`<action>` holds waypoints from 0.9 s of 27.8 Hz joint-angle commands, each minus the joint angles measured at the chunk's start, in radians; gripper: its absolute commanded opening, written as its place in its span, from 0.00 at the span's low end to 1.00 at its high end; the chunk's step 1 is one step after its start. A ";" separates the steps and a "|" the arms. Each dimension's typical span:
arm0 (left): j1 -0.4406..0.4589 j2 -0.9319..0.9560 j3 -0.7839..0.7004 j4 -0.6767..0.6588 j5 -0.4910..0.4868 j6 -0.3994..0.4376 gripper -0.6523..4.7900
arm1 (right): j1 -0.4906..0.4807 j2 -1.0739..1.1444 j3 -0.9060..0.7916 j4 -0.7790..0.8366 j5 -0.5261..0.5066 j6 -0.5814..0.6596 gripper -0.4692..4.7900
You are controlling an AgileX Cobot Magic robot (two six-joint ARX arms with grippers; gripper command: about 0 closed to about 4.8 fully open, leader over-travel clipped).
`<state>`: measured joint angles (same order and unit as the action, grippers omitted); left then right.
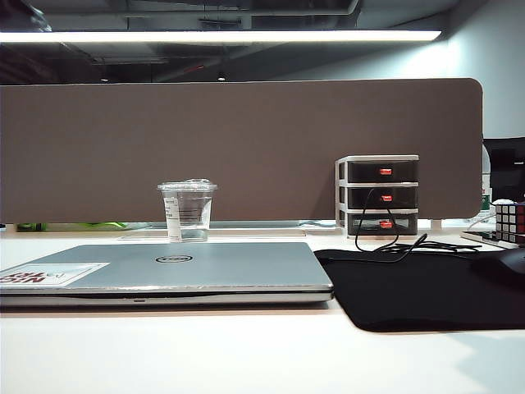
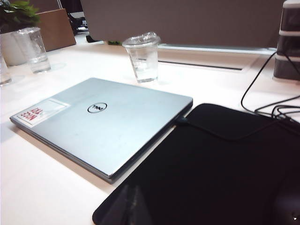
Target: Pick up the coffee cup and place it on the right side of the laptop.
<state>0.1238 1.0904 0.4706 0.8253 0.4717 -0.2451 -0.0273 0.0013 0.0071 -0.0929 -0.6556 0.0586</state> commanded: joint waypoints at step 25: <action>0.001 0.778 0.368 0.298 0.332 0.164 1.00 | 0.000 -0.002 -0.006 0.006 0.002 -0.006 0.09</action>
<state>0.1242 1.8442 0.8082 1.1110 0.7586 -0.0849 -0.0280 0.0013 0.0071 -0.0963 -0.6552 0.0559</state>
